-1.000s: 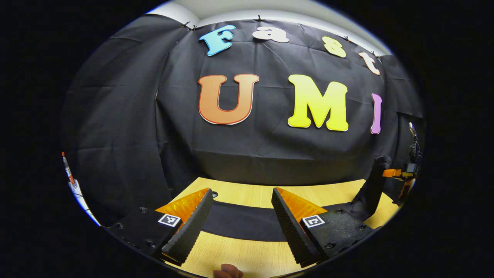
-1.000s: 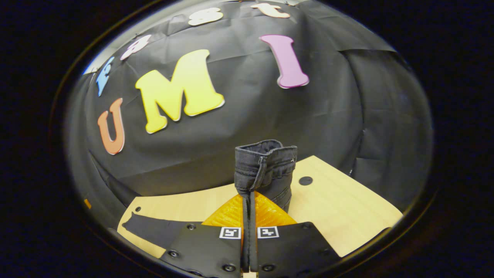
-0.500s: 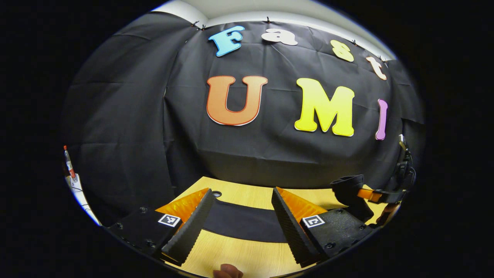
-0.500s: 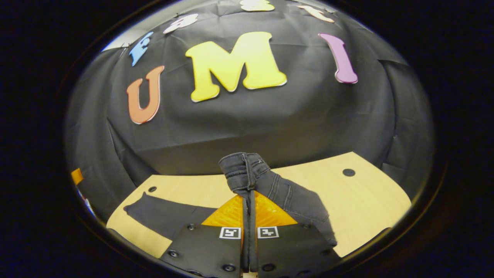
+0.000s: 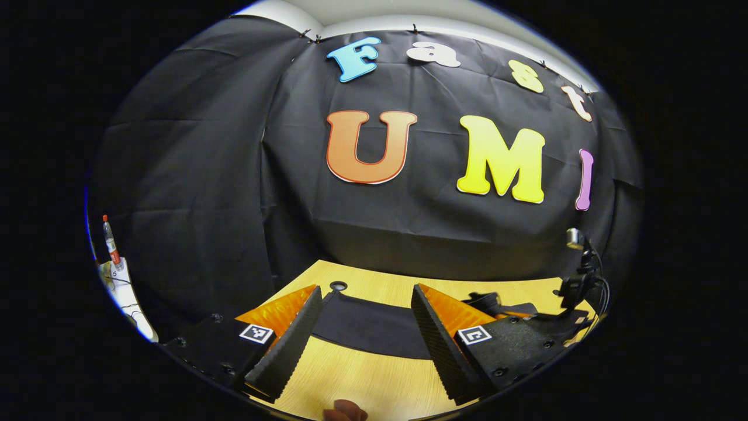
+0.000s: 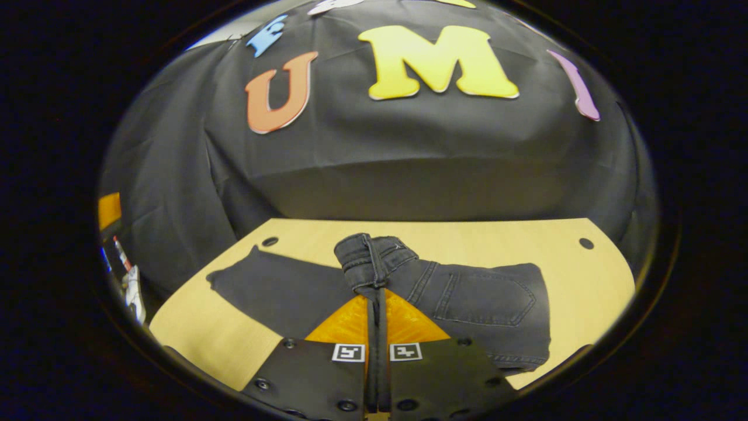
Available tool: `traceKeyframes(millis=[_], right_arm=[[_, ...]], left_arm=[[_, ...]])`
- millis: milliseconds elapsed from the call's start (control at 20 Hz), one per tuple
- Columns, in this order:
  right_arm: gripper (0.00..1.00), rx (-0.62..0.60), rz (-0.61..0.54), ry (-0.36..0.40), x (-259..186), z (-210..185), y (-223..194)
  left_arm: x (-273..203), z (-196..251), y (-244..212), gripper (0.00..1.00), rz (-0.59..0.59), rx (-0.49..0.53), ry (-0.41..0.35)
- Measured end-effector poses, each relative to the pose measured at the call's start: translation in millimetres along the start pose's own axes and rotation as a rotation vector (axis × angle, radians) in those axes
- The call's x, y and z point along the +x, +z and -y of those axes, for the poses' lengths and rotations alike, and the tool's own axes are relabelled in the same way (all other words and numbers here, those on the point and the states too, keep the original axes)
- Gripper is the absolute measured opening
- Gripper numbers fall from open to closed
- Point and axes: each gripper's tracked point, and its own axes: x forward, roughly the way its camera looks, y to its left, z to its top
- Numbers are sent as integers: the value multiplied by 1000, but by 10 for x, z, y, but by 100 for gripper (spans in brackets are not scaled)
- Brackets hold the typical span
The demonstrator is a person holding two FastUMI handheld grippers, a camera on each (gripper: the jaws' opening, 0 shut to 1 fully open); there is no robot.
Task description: Grasp the waist and the cuffs of the jeans and fold them to make the two legs overlap; first hold the waist and fold one-third of the jeans toward the cuffs, then hold the cuffs and fold the remaining one-third in the same direction to finish folding.
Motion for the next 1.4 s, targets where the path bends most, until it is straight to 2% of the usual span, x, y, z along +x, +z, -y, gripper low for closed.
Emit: traceKeyframes(millis=[100,150,200,350,500,550,600,650,800,950,1200,1400], right_arm=[[1,-40,-43,-3,-30,33,-146],[5,-47,-67,-4,-52,43,-206],[1,-51,-94,-5,-11,21,-259],[2,-54,-146,20,-126,-23,-364],[29,-85,-157,43,-169,-9,-389],[29,-81,-146,84,-249,-64,-330],[64,-67,-125,119,-309,-147,-237],[99,-74,-94,121,-336,-164,-147],[97,-97,-21,130,-530,-209,173],[97,-109,86,126,-803,-119,623],[98,-102,284,67,-1337,326,1393],[96,-47,356,-5,-1617,804,1698]], left_arm=[[15,-33,-18,98,-1,-2,5],[21,-44,-17,98,-1,-2,7],[29,-52,-19,99,0,-3,9],[44,-70,6,99,7,-1,9],[71,-62,52,99,16,-7,5],[87,-71,45,99,13,-12,5],[110,-87,25,98,6,-20,7],[136,-99,12,98,3,-19,12],[211,-149,-124,98,-26,-22,19],[352,-240,-337,99,-73,-77,29],[637,-444,-798,99,-193,-294,68],[818,-595,-1044,99,-261,-493,127]])
